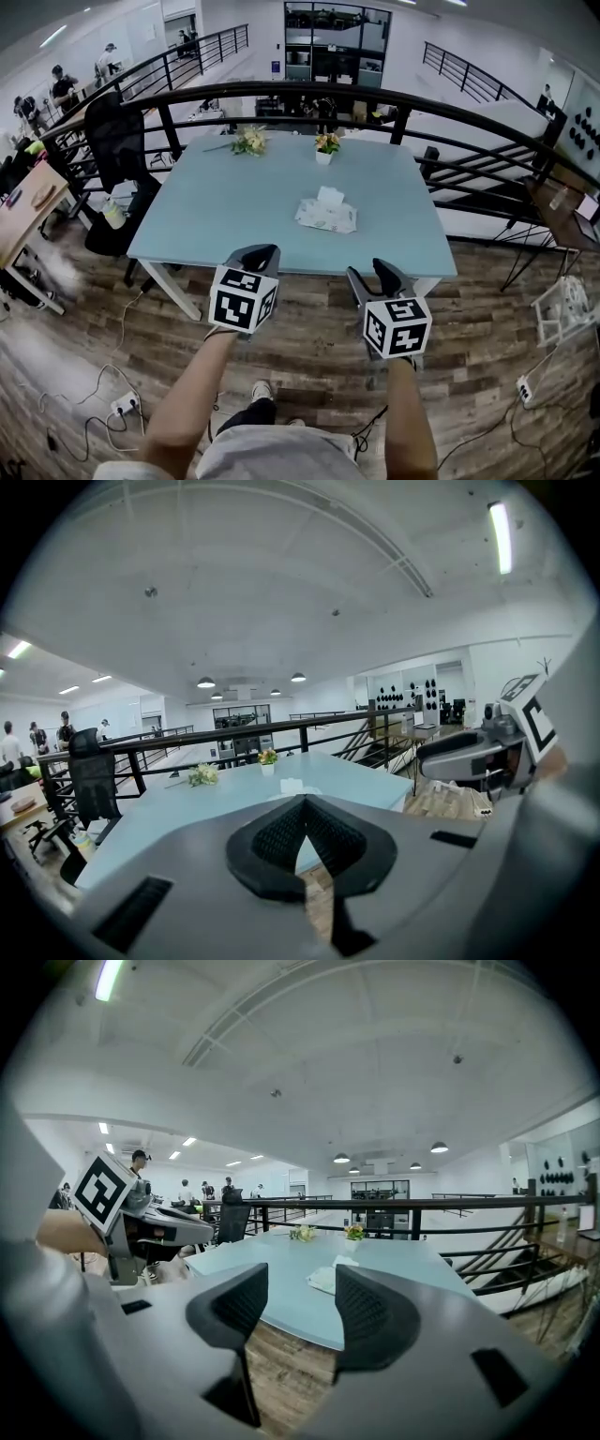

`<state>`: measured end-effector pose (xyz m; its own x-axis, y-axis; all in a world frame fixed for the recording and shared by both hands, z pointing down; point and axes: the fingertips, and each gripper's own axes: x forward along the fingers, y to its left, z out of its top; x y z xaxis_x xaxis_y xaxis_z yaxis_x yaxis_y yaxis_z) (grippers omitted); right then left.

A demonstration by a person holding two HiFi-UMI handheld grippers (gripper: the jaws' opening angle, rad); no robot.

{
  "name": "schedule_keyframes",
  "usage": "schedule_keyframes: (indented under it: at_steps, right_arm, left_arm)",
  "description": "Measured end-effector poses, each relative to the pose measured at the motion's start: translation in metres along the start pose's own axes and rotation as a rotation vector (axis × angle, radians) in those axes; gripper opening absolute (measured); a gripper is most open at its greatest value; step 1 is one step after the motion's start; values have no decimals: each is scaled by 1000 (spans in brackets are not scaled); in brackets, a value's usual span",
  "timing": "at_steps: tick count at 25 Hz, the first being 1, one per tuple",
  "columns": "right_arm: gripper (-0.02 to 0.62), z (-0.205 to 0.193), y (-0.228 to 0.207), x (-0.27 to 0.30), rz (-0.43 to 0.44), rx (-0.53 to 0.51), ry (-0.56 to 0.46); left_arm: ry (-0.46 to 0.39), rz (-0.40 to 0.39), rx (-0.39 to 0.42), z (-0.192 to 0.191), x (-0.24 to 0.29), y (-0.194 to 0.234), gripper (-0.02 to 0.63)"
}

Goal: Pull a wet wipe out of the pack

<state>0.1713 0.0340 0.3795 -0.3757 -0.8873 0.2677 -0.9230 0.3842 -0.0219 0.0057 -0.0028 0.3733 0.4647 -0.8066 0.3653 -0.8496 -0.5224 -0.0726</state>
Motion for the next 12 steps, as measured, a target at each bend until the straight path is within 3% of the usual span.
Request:
schedule_keyframes:
  at_steps: [12]
  right_arm:
    - [207,1,-18,50,8,9,8]
  left_arm:
    - [11,7,4,-3,43,27,-6]
